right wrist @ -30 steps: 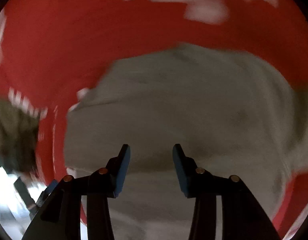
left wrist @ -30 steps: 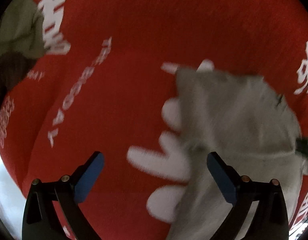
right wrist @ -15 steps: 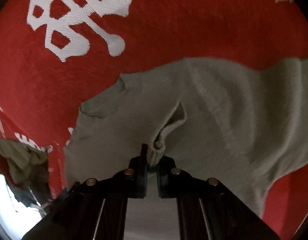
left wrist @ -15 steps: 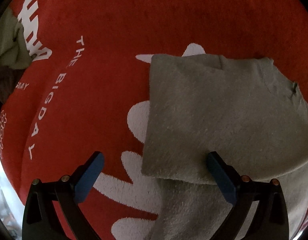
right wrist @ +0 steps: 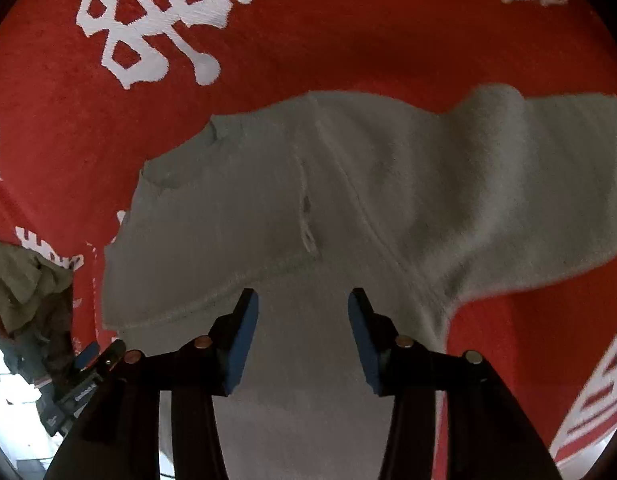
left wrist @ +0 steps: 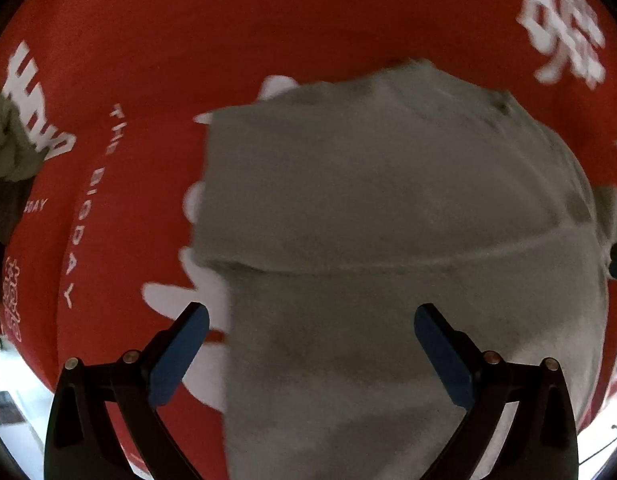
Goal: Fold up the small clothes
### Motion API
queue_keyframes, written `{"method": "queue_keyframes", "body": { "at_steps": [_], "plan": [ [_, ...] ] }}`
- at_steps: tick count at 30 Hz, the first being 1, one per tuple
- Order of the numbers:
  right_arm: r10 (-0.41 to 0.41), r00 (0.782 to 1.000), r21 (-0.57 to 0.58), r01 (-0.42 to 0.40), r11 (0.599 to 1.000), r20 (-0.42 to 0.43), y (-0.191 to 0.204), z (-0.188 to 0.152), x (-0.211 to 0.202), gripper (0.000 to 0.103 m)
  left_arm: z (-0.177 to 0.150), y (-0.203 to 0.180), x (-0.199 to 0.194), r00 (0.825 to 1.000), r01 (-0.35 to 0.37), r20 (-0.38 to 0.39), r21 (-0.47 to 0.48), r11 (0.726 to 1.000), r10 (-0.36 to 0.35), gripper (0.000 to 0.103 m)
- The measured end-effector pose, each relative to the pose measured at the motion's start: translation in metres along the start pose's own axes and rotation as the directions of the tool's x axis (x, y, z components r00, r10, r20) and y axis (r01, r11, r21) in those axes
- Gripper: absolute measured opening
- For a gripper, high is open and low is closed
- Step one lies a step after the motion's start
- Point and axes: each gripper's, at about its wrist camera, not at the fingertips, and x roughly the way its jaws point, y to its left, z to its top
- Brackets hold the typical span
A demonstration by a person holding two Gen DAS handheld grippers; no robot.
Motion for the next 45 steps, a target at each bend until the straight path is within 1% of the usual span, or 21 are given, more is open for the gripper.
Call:
{"method": "queue_keyframes", "body": {
  "at_steps": [4, 8, 11, 14, 19, 27, 28, 29, 31, 34, 38, 41, 45],
  "plan": [
    [0.017, 1.0, 0.034, -0.017, 0.999, -0.011, -0.018, -0.017, -0.016, 0.053, -0.013, -0.032, -0.006, 0.999, 0.024, -0.042, 0.046, 0.999, -0.022, 0.103],
    [0.024, 1.0, 0.06, -0.023, 0.998, -0.018, -0.045, -0.032, -0.036, 0.053, -0.024, -0.061, -0.011, 0.996, 0.042, -0.08, 0.084, 0.996, -0.035, 0.103],
    [0.021, 0.999, 0.075, -0.019, 0.997, -0.028, -0.063, -0.042, -0.045, 0.053, -0.032, -0.086, -0.014, 0.994, 0.044, -0.1, 0.122, 0.992, -0.032, 0.103],
    [0.03, 0.999, 0.093, -0.028, 0.995, -0.029, -0.075, -0.047, -0.048, 0.053, -0.037, -0.109, -0.013, 0.992, 0.064, -0.121, 0.147, 0.987, -0.046, 0.103],
    [0.04, 0.999, 0.13, -0.038, 0.991, -0.018, -0.1, -0.05, -0.057, 0.053, -0.035, -0.145, -0.011, 0.989, 0.08, -0.136, 0.178, 0.981, -0.056, 0.103],
    [0.046, 0.999, 0.174, -0.048, 0.984, 0.019, -0.14, -0.05, -0.073, 0.053, -0.025, -0.186, -0.007, 0.989, 0.08, -0.136, 0.23, 0.97, -0.05, 0.103],
    [0.047, 0.999, 0.18, -0.051, 0.982, 0.026, -0.145, -0.05, -0.076, 0.054, -0.025, -0.192, -0.006, 0.989, 0.08, -0.137, 0.236, 0.968, -0.049, 0.103],
    [0.048, 0.998, 0.185, -0.053, 0.981, 0.031, -0.149, -0.051, -0.077, 0.061, -0.024, -0.197, -0.006, 0.989, 0.08, -0.137, 0.241, 0.967, -0.047, 0.103],
    [0.058, 0.997, 0.2, -0.067, 0.978, 0.054, -0.159, -0.05, -0.081, 0.068, -0.023, -0.208, -0.004, 0.99, 0.077, -0.136, 0.254, 0.964, -0.043, 0.103],
    [0.066, 0.994, 0.224, -0.083, 0.971, 0.082, -0.175, -0.047, -0.085, 0.068, -0.019, -0.223, -0.002, 0.99, 0.078, -0.133, 0.265, 0.961, -0.043, 0.103],
    [0.07, 0.988, 0.263, -0.105, 0.959, 0.138, -0.2, -0.038, -0.095, 0.068, -0.007, -0.242, 0.0, 0.987, 0.107, -0.139, 0.243, 0.964, -0.075, 0.103],
    [0.081, 0.974, 0.316, -0.147, 0.938, 0.212, -0.229, -0.027, -0.108, 0.068, 0.007, -0.263, -0.001, 0.987, 0.128, -0.126, 0.213, 0.969, -0.102, 0.103],
    [0.07, 0.955, 0.391, -0.184, 0.902, 0.289, -0.261, -0.014, -0.119, 0.068, 0.023, -0.293, -0.003, 0.986, 0.151, -0.099, 0.217, 0.964, -0.132, 0.103]
  ]
}}
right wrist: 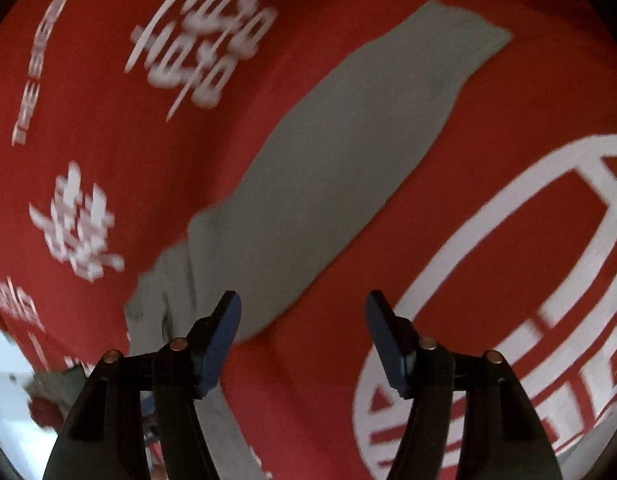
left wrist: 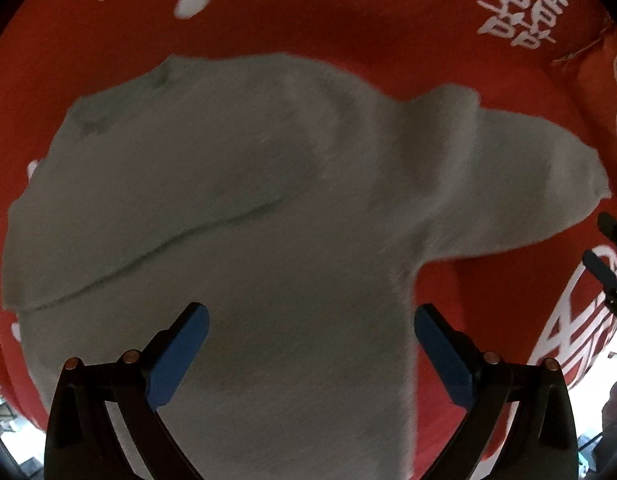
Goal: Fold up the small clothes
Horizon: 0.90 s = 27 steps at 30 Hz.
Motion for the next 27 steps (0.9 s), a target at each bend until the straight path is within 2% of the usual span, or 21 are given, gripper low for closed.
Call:
{"method": "queue_keyframes", "body": {
  "at_steps": [5, 13, 14, 15, 17, 19, 20, 24, 25, 27],
  "plan": [
    [0.026, 0.997, 0.086, -0.032, 0.996, 0.069, -0.032, 0.02, -0.002, 0.068, 0.026, -0.028, 0.005, 0.997, -0.041, 0.067, 0.033, 0.999, 0.038, 0.103],
    [0.087, 0.982, 0.103, -0.105, 0.989, 0.165, -0.046, 0.059, 0.011, 0.068, 0.055, -0.041, 0.02, 0.989, -0.105, 0.098, -0.022, 0.994, 0.106, 0.103],
    [0.093, 0.981, 0.112, -0.113, 0.987, 0.172, -0.048, 0.063, 0.012, 0.065, 0.055, -0.04, 0.019, 0.987, -0.113, 0.107, -0.027, 0.993, 0.116, 0.103],
    [0.104, 0.979, 0.127, -0.128, 0.984, 0.177, -0.049, 0.066, 0.012, 0.06, 0.056, -0.04, 0.017, 0.985, -0.125, 0.119, -0.034, 0.992, 0.128, 0.103],
    [0.155, 0.974, 0.178, -0.184, 0.967, 0.166, -0.054, 0.071, 0.017, 0.011, 0.056, -0.037, 0.014, 0.979, -0.144, 0.14, -0.045, 0.989, 0.148, 0.103],
    [0.281, 0.945, 0.253, -0.316, 0.914, 0.166, -0.063, 0.07, 0.023, 0.009, 0.06, -0.034, 0.018, 0.975, -0.166, 0.143, -0.042, 0.985, 0.171, 0.103],
    [0.309, 0.935, 0.262, -0.346, 0.901, 0.175, -0.063, 0.068, 0.021, 0.008, 0.061, -0.036, 0.021, 0.973, -0.18, 0.141, -0.038, 0.983, 0.183, 0.103],
    [0.499, 0.843, 0.248, -0.536, 0.807, 0.2, -0.048, 0.061, 0.011, 0.008, 0.06, -0.043, 0.044, 0.974, -0.203, 0.106, 0.007, 0.979, 0.201, 0.103],
    [0.53, 0.825, 0.241, -0.564, 0.79, 0.195, -0.042, 0.06, 0.01, 0.008, 0.061, -0.046, 0.042, 0.969, -0.212, 0.133, 0.017, 0.977, 0.208, 0.103],
    [0.583, 0.793, 0.22, -0.609, 0.762, 0.177, -0.023, 0.057, 0.01, 0.008, 0.062, -0.048, 0.036, 0.976, -0.175, 0.134, 0.03, 0.984, 0.169, 0.103]
  ]
}}
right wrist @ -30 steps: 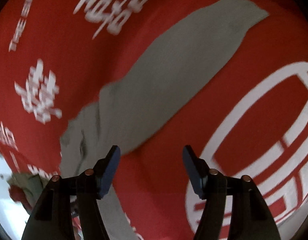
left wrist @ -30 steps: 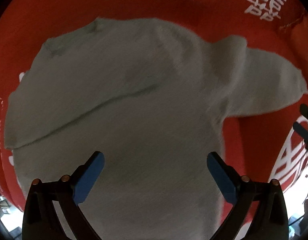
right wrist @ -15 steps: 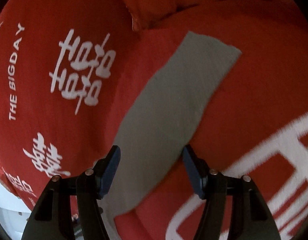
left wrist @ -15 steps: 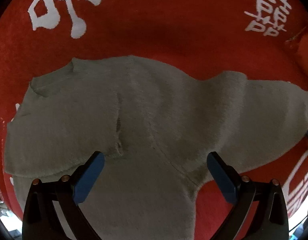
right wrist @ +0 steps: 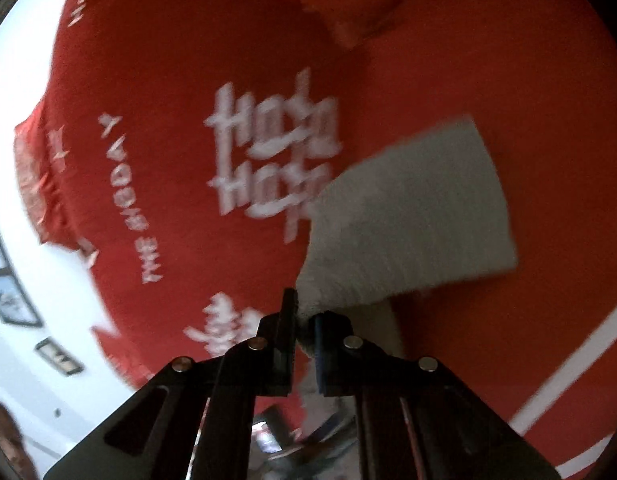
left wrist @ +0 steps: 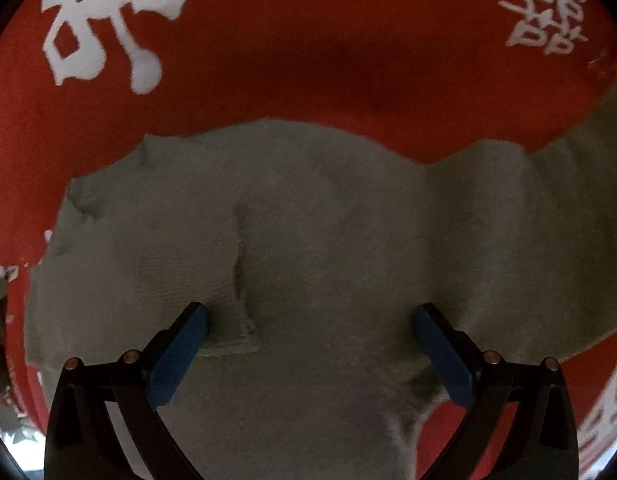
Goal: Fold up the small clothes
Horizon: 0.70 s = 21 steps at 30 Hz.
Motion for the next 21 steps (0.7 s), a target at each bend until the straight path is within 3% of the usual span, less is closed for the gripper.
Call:
{"method": "queue_keyframes", "body": {
  "at_steps": [3, 6, 12, 16, 18, 19, 21],
  "plan": [
    [0.058, 0.996, -0.039, -0.06, 0.997, -0.064, 0.027, -0.016, 0.024, 0.008, -0.002, 0.023, -0.02, 0.998, 0.056, 0.037, -0.049, 0.997, -0.054, 0.103],
    [0.083, 0.987, -0.096, -0.096, 0.991, -0.137, 0.056, -0.038, 0.055, 0.008, -0.011, 0.06, -0.037, 0.996, 0.058, 0.076, -0.082, 0.995, -0.052, 0.103],
    [0.007, 0.946, -0.307, -0.113, 0.945, -0.324, 0.114, -0.114, 0.148, 0.008, -0.048, 0.169, -0.053, 0.995, -0.007, 0.092, -0.164, 0.986, 0.023, 0.103],
    [-0.137, 0.878, -0.484, -0.118, 0.867, -0.459, 0.13, -0.197, 0.224, 0.008, -0.092, 0.233, -0.045, 0.997, -0.066, 0.034, -0.223, 0.973, 0.076, 0.103],
    [-0.257, 0.83, -0.578, -0.094, 0.811, -0.496, 0.123, -0.24, 0.258, 0.008, -0.106, 0.258, -0.039, 0.997, -0.069, 0.013, -0.263, 0.962, 0.075, 0.103],
    [-0.328, 0.8, -0.624, -0.074, 0.778, -0.503, 0.117, -0.261, 0.275, 0.008, -0.11, 0.264, -0.031, 0.997, -0.072, 0.004, -0.278, 0.958, 0.076, 0.103],
    [-0.506, 0.725, -0.739, -0.008, 0.673, -0.468, 0.099, -0.299, 0.303, 0.012, -0.121, 0.289, -0.02, 0.997, -0.079, -0.021, -0.3, 0.951, 0.077, 0.103]
  ]
}}
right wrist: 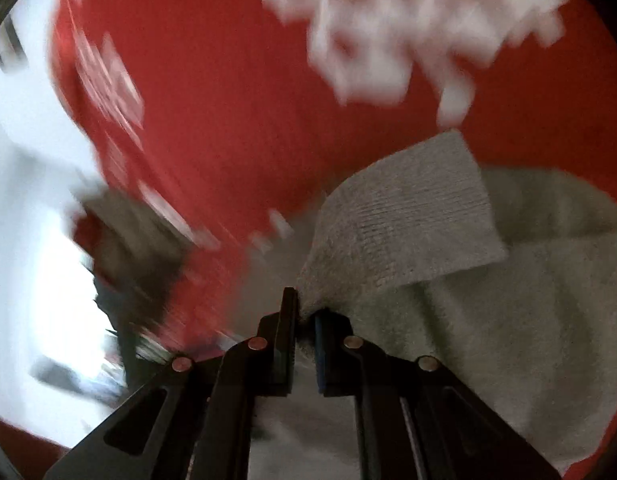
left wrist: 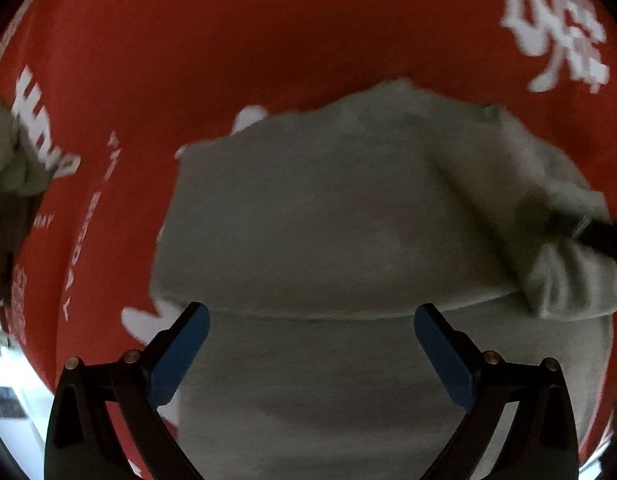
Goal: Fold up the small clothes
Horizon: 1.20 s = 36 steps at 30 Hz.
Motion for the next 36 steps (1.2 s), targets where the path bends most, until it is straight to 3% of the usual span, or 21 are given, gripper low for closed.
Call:
{"method": "queue_keyframes", "body": {
  "at_steps": [1, 3, 4, 5, 6, 7, 10, 12, 13, 14, 16, 18, 19, 21, 23, 26, 28, 32, 34, 35, 36],
  "plan": [
    [-0.101, 0.992, -0.043, 0.098, 0.994, -0.071, 0.005, -0.007, 0.025, 0.012, -0.002, 0.009, 0.005, 1.0, 0.002, -0.016, -0.015, 1.0, -0.002, 0.103],
    [-0.204, 0.97, -0.079, 0.195, 0.978, -0.129, 0.008, -0.015, 0.047, 0.018, -0.009, 0.016, 0.018, 1.0, 0.016, -0.024, -0.041, 0.999, -0.017, 0.103],
    [-0.196, 0.973, -0.059, 0.19, 0.98, -0.123, 0.009, -0.016, 0.047, 0.031, -0.011, 0.025, 0.019, 0.999, 0.025, -0.023, -0.053, 0.998, -0.026, 0.103],
    [-0.183, 0.977, -0.034, 0.18, 0.983, -0.113, 0.009, -0.017, 0.043, 0.051, -0.016, 0.031, 0.021, 0.999, 0.031, -0.02, -0.059, 0.998, -0.032, 0.103],
    [-0.172, 0.981, 0.008, 0.173, 0.985, -0.095, 0.008, -0.016, 0.037, 0.059, -0.016, 0.034, 0.02, 0.999, 0.037, -0.019, -0.065, 0.997, -0.039, 0.103],
    [-0.164, 0.984, 0.046, 0.167, 0.985, -0.072, 0.006, -0.015, 0.03, 0.065, -0.013, 0.038, 0.019, 0.999, 0.046, -0.017, -0.073, 0.996, -0.048, 0.103],
    [-0.095, 0.995, 0.223, 0.098, 0.97, -0.026, -0.013, -0.004, 0.021, 0.065, -0.016, 0.039, 0.009, 0.998, 0.061, -0.009, -0.086, 0.994, -0.062, 0.103],
    [-0.038, 0.999, 0.373, 0.036, 0.927, -0.002, -0.028, 0.005, 0.025, 0.049, -0.017, 0.042, 0.006, 0.998, 0.067, -0.004, -0.093, 0.993, -0.068, 0.103],
    [-0.015, 1.0, 0.425, 0.007, 0.905, 0.014, -0.031, 0.008, 0.028, 0.014, -0.018, 0.045, 0.005, 0.997, 0.071, -0.001, -0.098, 0.993, -0.071, 0.103],
    [-0.014, 1.0, 0.444, 0.003, 0.896, 0.02, -0.029, 0.014, 0.03, 0.007, -0.019, 0.049, 0.003, 0.997, 0.075, 0.004, -0.101, 0.992, -0.075, 0.103],
    [-0.05, 0.998, 0.359, 0.03, 0.933, 0.045, -0.006, 0.023, 0.033, 0.007, -0.022, 0.058, 0.0, 0.997, 0.076, 0.015, -0.106, 0.991, -0.075, 0.103],
    [-0.1, 0.994, 0.145, 0.093, 0.985, 0.042, 0.037, 0.031, 0.037, 0.007, -0.026, 0.069, 0.001, 0.997, 0.071, 0.014, -0.115, 0.991, -0.07, 0.103],
    [-0.147, 0.989, 0.007, 0.147, 0.989, 0.024, 0.063, 0.03, 0.046, 0.008, -0.029, 0.073, 0.003, 0.998, 0.067, 0.008, -0.12, 0.991, -0.067, 0.103],
    [-0.25, 0.968, -0.254, 0.237, 0.938, -0.022, 0.109, 0.016, 0.075, 0.011, -0.034, 0.081, 0.008, 0.998, 0.056, -0.013, -0.129, 0.99, -0.058, 0.103],
    [-0.347, 0.934, -0.427, 0.279, 0.861, -0.089, 0.133, -0.005, 0.113, 0.016, -0.041, 0.089, 0.012, 0.998, 0.04, -0.035, -0.134, 0.99, -0.045, 0.103],
    [-0.473, 0.867, -0.555, 0.319, 0.768, -0.156, 0.144, -0.034, 0.151, 0.047, -0.047, 0.096, 0.009, 0.999, 0.033, -0.034, -0.137, 0.99, -0.038, 0.103],
    [-0.471, 0.872, -0.567, 0.325, 0.757, -0.13, 0.139, -0.049, 0.139, 0.05, -0.047, 0.098, 0.007, 0.999, 0.038, -0.029, -0.136, 0.99, -0.043, 0.103],
    [-0.376, 0.913, -0.367, 0.299, 0.881, -0.157, 0.11, -0.056, 0.084, 0.051, -0.038, 0.092, 0.003, 0.997, 0.066, -0.019, -0.133, 0.989, -0.069, 0.103],
    [-0.332, 0.93, -0.142, 0.312, 0.939, -0.156, 0.063, -0.058, 0.034, 0.051, -0.03, 0.086, 0.001, 0.996, 0.082, -0.008, -0.133, 0.988, -0.084, 0.103],
    [-0.317, 0.936, -0.056, 0.312, 0.948, -0.15, 0.045, -0.06, 0.017, 0.051, -0.026, 0.083, 0.001, 0.996, 0.09, -0.002, -0.132, 0.987, -0.091, 0.103],
    [-0.295, 0.947, 0.1, 0.309, 0.946, -0.128, 0.013, -0.065, -0.011, 0.051, -0.019, 0.078, 0.001, 0.995, 0.099, 0.006, -0.13, 0.987, -0.099, 0.103]
  ]
}}
